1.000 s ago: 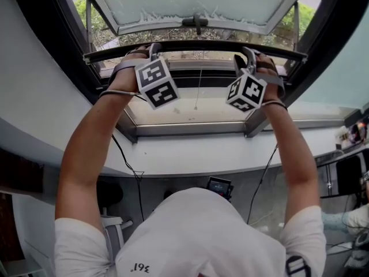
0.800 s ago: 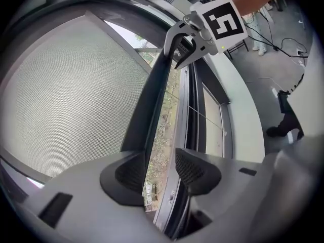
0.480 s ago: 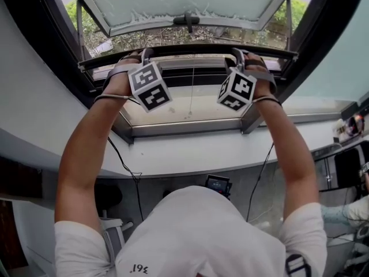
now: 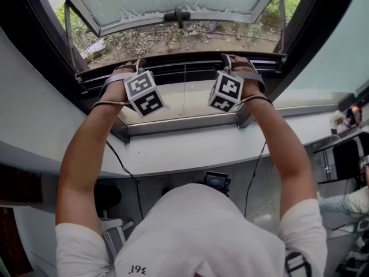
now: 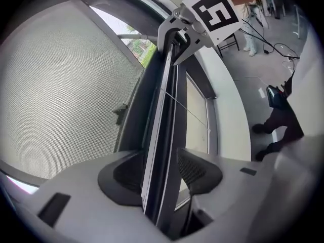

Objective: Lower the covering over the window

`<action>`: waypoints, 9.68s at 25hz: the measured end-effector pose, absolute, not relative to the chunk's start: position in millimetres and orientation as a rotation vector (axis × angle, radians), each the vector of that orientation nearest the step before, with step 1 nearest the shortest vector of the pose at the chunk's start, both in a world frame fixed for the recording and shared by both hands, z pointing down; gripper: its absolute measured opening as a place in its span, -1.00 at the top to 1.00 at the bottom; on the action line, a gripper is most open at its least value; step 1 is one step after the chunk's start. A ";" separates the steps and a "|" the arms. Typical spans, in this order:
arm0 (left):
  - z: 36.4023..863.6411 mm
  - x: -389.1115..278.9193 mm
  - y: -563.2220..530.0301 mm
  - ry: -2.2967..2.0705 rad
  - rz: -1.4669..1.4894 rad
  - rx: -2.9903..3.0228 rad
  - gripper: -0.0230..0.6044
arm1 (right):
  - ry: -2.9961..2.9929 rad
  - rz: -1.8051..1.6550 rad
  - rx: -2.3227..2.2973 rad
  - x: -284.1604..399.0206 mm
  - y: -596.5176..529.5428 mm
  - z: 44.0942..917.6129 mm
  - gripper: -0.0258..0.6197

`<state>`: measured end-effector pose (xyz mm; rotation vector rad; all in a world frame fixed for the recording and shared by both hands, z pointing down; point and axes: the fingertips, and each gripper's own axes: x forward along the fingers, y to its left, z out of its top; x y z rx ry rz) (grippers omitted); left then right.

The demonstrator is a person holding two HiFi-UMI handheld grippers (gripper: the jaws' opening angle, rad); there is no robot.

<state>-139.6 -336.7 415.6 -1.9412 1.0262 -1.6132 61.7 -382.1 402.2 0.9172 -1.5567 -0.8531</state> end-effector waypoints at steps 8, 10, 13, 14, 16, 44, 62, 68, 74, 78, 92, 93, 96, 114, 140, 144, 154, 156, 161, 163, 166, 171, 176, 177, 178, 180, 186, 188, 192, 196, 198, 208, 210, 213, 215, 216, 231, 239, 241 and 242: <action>427.9 -139.1 -334.9 1.009 -1.638 -1.956 0.23 | -1.552 -0.826 0.891 61.2 -380.8 414.5 0.54; 430.6 -138.9 -334.4 1.006 -1.640 -1.961 0.22 | -1.550 -0.820 0.887 61.3 -380.4 417.5 0.53; 435.0 -138.0 -332.6 0.997 -1.643 -1.974 0.19 | -1.553 -0.807 0.878 61.5 -378.5 422.6 0.49; 436.8 -137.8 -331.9 0.993 -1.647 -1.979 0.18 | -1.556 -0.799 0.871 61.4 -377.7 425.0 0.46; 441.0 -137.5 -330.7 0.985 -1.657 -1.988 0.15 | -1.553 -0.782 0.853 61.3 -376.1 430.6 0.40; 477.9 -137.5 -331.2 0.954 -1.700 -2.007 0.08 | -1.548 -0.755 0.868 60.1 -378.8 467.7 0.33; 474.7 -137.8 -340.2 1.004 -1.622 -1.964 0.08 | -1.514 -0.862 0.893 61.8 -386.1 462.1 0.36; 471.5 -137.3 -339.3 1.002 -1.615 -2.011 0.08 | -1.537 -0.849 0.890 61.1 -388.5 453.1 0.57; 468.0 -137.6 -341.7 1.062 -1.549 -2.008 0.08 | -1.580 -0.802 0.875 60.9 -387.5 453.2 0.55; 465.5 -137.9 -341.0 1.056 -1.561 -2.026 0.08 | -1.590 -0.776 0.854 60.2 -386.5 451.5 0.53; 465.2 -138.9 -340.1 1.065 -1.511 -2.039 0.08 | -1.595 -0.809 0.853 60.2 -385.2 453.3 0.53; 465.8 -138.7 -339.4 1.069 -1.506 -2.048 0.08 | -1.596 -0.809 0.852 60.0 -385.0 453.6 0.53; 465.5 -138.2 -338.2 1.080 -1.494 -2.073 0.08 | -1.603 -0.803 0.850 59.6 -384.3 453.9 0.53; 438.6 -133.8 -318.5 1.277 -1.205 -2.379 0.12 | -1.766 -0.654 0.907 53.7 -369.4 439.8 0.53; 353.9 -128.3 -297.1 1.616 -0.366 -2.713 0.47 | -1.946 -0.558 1.106 53.7 -331.0 380.5 0.53; 344.1 -125.1 -289.2 1.612 -0.288 -2.737 0.52 | -1.995 -0.541 1.150 52.1 -324.3 366.2 0.53; 325.8 -114.4 -264.7 1.604 -0.112 -2.771 0.61 | -2.153 -0.404 1.239 52.3 -309.3 349.5 0.62; 325.0 -111.3 -258.5 1.590 -0.091 -2.789 0.61 | -2.180 -0.386 1.247 52.1 -305.2 347.8 0.63; 321.1 -99.8 -241.6 1.533 -0.058 -2.818 0.61 | -2.260 -0.330 1.270 50.7 -293.7 340.2 0.67; 319.8 -95.7 -236.0 1.513 -0.051 -2.825 0.61 | -2.282 -0.317 1.278 50.3 -289.9 338.3 0.68; 320.3 -92.4 -229.8 1.495 -0.044 -2.833 0.62 | -2.312 -0.280 1.299 51.5 -284.8 337.4 0.70; 326.4 -95.6 -222.1 1.514 -0.014 -2.851 0.62 | -2.384 -0.152 1.340 57.0 -273.0 339.3 0.71; 333.7 -106.2 -215.9 1.552 0.021 -2.870 0.63 | -2.428 -0.068 1.374 61.5 -260.2 342.8 0.72; 334.9 -107.0 -214.7 1.556 0.020 -2.870 0.63 | -2.437 -0.049 1.380 62.9 -258.4 343.5 0.72; 336.0 -107.6 -213.5 1.558 0.020 -2.870 0.63 | -2.445 -0.029 1.386 64.2 -257.1 344.3 0.73; 337.8 -108.3 -210.5 1.563 0.024 -2.871 0.64 | -2.454 0.004 1.396 66.7 -255.2 346.7 0.73; 347.6 -106.6 -196.6 1.575 0.036 -2.896 0.65 | -2.466 0.085 1.418 75.6 -245.9 357.8 0.73; 353.0 -105.9 -191.6 1.574 0.028 -2.910 0.65 | -2.473 0.108 1.417 75.8 -242.3 361.3 0.73; 361.7 -105.2 -184.7 1.589 0.030 -2.933 0.66 | -2.481 0.144 1.404 74.4 -236.0 368.4 0.73; 368.9 -106.0 -179.1 1.623 0.082 -2.976 0.67 | -2.495 0.184 1.391 73.0 -230.2 374.3 0.73; 373.3 -107.2 -175.6 1.639 0.090 -2.986 0.67 | -2.499 0.201 1.390 73.2 -227.0 377.0 0.73; 399.0 -102.1 -160.2 1.676 0.034 -3.032 0.71 | -2.499 0.270 1.336 66.8 -208.8 399.2 0.74; 403.0 -98.5 -158.3 1.671 0.025 -3.046 0.71 | -2.494 0.281 1.325 65.6 -207.9 404.6 0.74; 408.0 -93.8 -155.6 1.666 0.007 -3.061 0.72 | -2.491 0.297 1.315 65.2 -206.1 411.0 0.74; 411.2 -90.2 -154.2 1.670 -0.006 -3.066 0.72 | -2.490 0.304 1.305 66.3 -204.7 415.1 0.74; 412.5 -87.9 -153.8 1.673 -0.011 -3.067 0.73 | -2.489 0.307 1.299 67.2 -204.2 417.1 0.74; 427.4 -48.1 -140.6 1.767 -0.015 -3.047 0.75 | -2.499 0.316 1.173 84.5 -190.7 442.6 0.76; 435.2 -23.4 -127.2 1.789 -0.017 -3.040 0.75 | -2.506 0.310 1.098 92.8 -177.9 457.3 0.77; 438.3 -20.2 -122.9 1.791 -0.027 -3.045 0.75 | -2.506 0.317 1.080 92.4 -173.9 462.0 0.77; 439.6 -19.6 -120.9 1.792 -0.032 -3.047 0.75 | -2.506 0.321 1.072 91.6 -171.8 463.9 0.77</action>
